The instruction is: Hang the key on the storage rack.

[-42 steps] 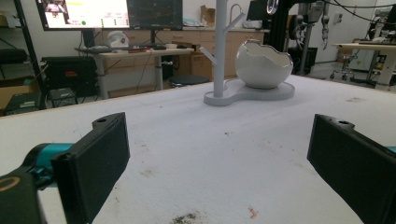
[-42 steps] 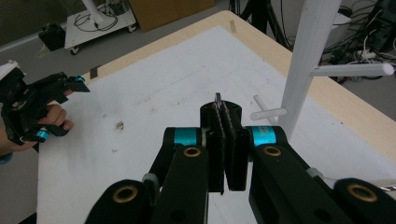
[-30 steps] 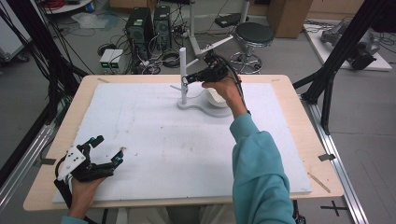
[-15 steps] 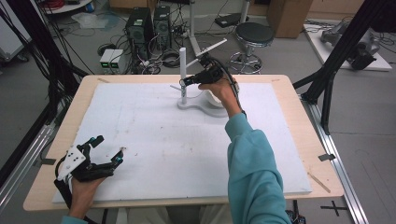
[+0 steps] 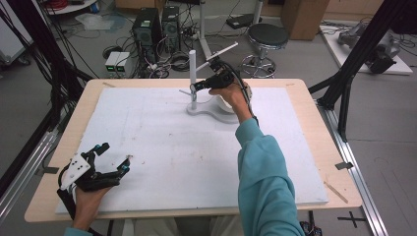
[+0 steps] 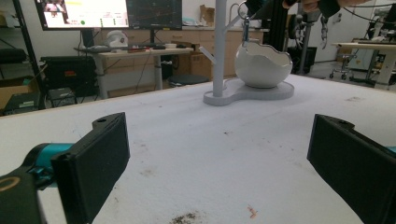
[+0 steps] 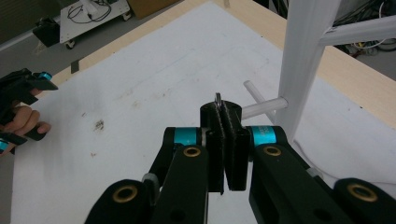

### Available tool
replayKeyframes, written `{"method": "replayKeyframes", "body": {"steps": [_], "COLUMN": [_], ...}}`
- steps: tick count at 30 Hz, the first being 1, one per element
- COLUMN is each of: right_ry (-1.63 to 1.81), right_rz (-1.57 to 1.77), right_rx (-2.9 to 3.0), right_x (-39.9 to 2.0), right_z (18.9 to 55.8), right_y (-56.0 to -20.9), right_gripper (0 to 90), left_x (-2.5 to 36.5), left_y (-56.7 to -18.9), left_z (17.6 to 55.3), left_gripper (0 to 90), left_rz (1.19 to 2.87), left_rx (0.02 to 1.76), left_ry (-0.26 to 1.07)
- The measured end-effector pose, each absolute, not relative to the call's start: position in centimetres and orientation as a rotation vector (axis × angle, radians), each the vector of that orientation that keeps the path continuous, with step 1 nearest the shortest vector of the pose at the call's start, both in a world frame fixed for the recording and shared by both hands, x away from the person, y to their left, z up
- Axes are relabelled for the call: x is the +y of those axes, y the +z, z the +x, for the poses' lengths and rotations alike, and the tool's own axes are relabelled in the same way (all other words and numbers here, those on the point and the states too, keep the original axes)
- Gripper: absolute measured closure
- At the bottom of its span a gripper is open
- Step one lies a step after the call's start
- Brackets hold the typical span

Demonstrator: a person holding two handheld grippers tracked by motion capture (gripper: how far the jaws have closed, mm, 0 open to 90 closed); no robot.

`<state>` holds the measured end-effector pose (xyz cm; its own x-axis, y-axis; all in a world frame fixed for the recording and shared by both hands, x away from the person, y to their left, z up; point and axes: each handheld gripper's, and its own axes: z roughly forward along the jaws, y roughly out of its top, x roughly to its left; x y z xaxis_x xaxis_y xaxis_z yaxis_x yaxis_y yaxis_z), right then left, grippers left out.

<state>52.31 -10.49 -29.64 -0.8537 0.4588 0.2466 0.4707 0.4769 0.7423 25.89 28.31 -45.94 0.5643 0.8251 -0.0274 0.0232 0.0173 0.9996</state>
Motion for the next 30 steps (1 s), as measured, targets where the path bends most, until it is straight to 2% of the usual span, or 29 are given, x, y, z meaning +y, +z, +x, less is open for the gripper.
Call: {"method": "replayKeyframes", "body": {"steps": [30], "right_ry": [-1.372], "right_rz": [-0.889], "right_rx": [-2.659], "right_x": [-11.16], "right_z": [52.90], "right_y": [-29.98], "right_gripper": [89.1], "left_x": [28.28], "left_y": [-45.95], "left_z": [25.88], "left_gripper": [6.2], "left_rz": [1.430], "left_rx": [0.778], "left_ry": [0.735]}}
